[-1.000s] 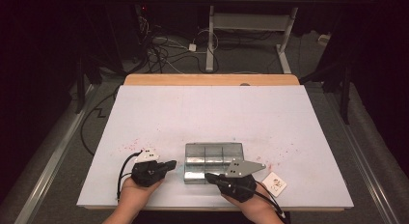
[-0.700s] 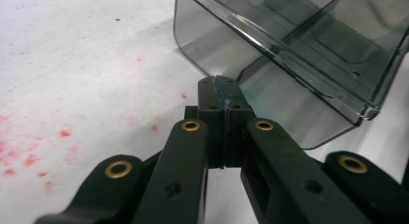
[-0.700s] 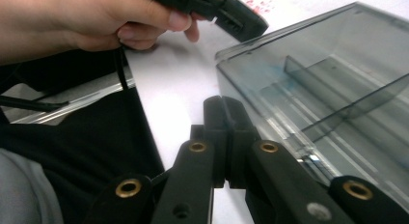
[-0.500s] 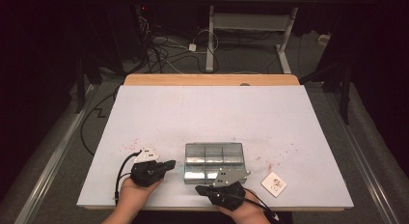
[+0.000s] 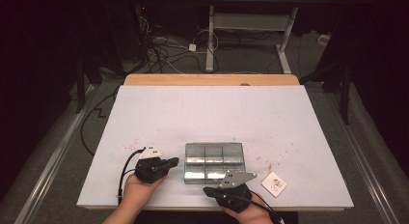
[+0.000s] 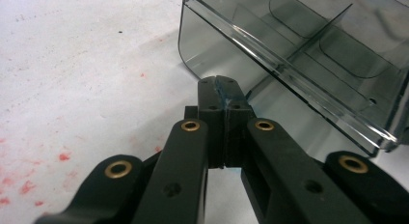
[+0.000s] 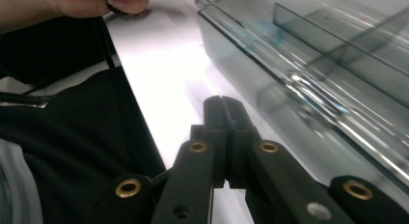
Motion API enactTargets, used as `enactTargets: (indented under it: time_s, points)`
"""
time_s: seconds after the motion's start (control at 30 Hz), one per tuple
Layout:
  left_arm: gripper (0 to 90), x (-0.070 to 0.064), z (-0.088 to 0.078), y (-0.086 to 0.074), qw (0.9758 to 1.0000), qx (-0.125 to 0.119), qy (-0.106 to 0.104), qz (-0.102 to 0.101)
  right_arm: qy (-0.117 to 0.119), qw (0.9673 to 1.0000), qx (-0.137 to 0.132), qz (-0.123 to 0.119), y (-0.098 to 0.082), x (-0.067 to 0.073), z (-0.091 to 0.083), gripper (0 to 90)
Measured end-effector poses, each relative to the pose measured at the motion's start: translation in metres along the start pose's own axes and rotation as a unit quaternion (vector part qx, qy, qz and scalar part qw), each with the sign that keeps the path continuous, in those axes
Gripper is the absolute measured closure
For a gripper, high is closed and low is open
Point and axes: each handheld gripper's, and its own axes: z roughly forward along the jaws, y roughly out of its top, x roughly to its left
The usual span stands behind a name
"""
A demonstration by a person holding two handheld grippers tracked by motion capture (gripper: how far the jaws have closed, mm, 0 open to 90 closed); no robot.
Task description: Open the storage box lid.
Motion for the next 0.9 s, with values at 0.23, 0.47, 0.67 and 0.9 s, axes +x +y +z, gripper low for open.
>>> enactTargets:
  time_s: [0.23,0.47,0.67,0.9]
  points:
    - [87.6,0.000,0.005,0.002,0.9999,0.009,0.000,0.006,-0.007,0.9999,-0.004,0.015,-0.006,-0.008,-0.010,90.0]
    - [87.6,-0.001,0.009,0.002,0.9998,0.018,-0.007,0.007,-0.012,0.9997,-0.009,0.020,-0.008,-0.011,-0.012,90.0]
    - [87.6,-0.003,0.010,0.003,0.9997,0.017,-0.010,0.013,-0.015,0.9995,-0.013,0.024,-0.009,-0.012,-0.013,90.0]
    - [87.5,-0.005,0.010,0.003,0.9997,0.018,-0.009,0.016,-0.012,0.9992,-0.019,0.033,-0.010,-0.015,-0.015,90.0]
